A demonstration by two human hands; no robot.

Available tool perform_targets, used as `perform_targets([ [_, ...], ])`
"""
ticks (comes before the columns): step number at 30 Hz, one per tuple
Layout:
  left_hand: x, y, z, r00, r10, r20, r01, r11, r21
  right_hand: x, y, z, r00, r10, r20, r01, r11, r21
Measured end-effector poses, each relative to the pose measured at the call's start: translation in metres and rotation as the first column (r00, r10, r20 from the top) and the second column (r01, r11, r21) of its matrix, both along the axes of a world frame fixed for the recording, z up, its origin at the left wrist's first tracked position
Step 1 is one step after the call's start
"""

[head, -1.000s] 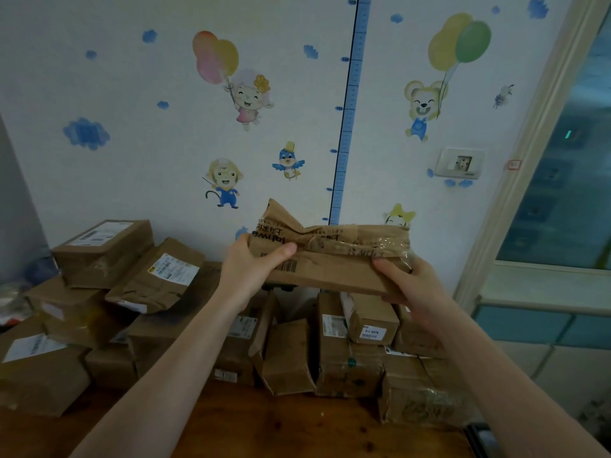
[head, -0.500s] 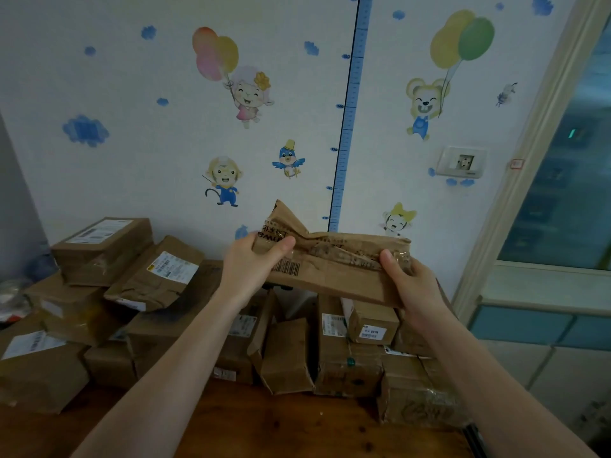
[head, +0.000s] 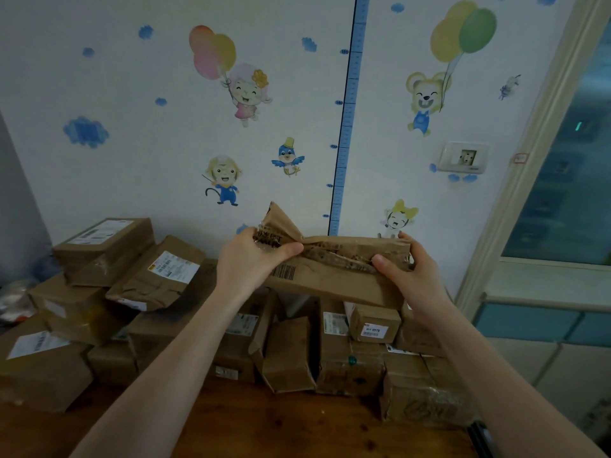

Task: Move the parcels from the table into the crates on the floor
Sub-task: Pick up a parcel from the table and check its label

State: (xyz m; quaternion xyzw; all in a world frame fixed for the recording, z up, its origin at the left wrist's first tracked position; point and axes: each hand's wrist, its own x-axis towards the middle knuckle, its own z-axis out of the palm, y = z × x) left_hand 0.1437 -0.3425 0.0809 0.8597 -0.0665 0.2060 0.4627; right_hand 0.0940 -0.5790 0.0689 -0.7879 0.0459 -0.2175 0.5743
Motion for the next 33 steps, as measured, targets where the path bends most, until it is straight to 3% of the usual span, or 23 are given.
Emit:
perform_targets([
  [3,0.003,0.003,0.0,0.993,0.075,0.091,-0.082,0.994,0.071,0.001,-0.001,0.004,0.999,0.025,-0.03,-0.026,0.998,-0.055],
  [7,0.0,0.001,-0.006,0.994,0.062,0.087,-0.068,0.995,0.07,0.005,0.0,-0.001,0.997,0.028,-0.072,-0.035,0.994,-0.1],
  [12,-0.004,-0.002,0.0,0.978,-0.124,-0.17,0.117,0.992,-0.051,0.002,0.005,-0.007,1.0,-0.013,0.007,0.014,0.984,-0.175],
  [16,-0.002,0.0,-0.015,0.987,-0.083,-0.141,0.057,0.982,-0.179,0.0,0.013,-0.007,1.0,0.007,0.011,-0.005,0.976,-0.218],
  [18,-0.004,-0.001,-0.021,0.996,-0.031,-0.079,0.02,0.992,-0.126,0.001,0.013,-0.004,0.994,0.078,-0.072,-0.088,0.986,-0.144],
  [20,-0.006,-0.004,-0.024,1.0,-0.017,-0.006,0.017,0.996,-0.087,0.002,0.013,0.001,0.969,0.191,-0.156,-0.18,0.98,0.083],
  [22,-0.009,-0.007,-0.026,0.999,-0.02,0.029,0.023,0.995,-0.099,0.004,0.013,0.003,0.965,0.186,-0.186,-0.143,0.965,0.219],
  [24,-0.006,-0.007,-0.027,1.0,-0.012,0.001,0.012,0.991,-0.132,0.006,0.016,0.004,0.979,0.129,-0.16,-0.09,0.969,0.23],
  [28,0.002,-0.004,-0.028,0.965,-0.125,-0.23,0.057,0.958,-0.283,0.008,0.018,-0.007,0.995,0.062,-0.082,-0.055,0.995,0.082],
  [31,-0.001,-0.005,-0.035,0.98,-0.061,-0.188,0.018,0.975,-0.221,0.009,0.02,-0.012,0.996,0.031,-0.083,-0.026,0.998,0.063],
  [33,-0.003,-0.005,-0.038,0.99,-0.037,-0.137,0.009,0.98,-0.201,0.014,0.013,-0.01,0.98,0.072,-0.184,-0.033,0.978,0.206],
])
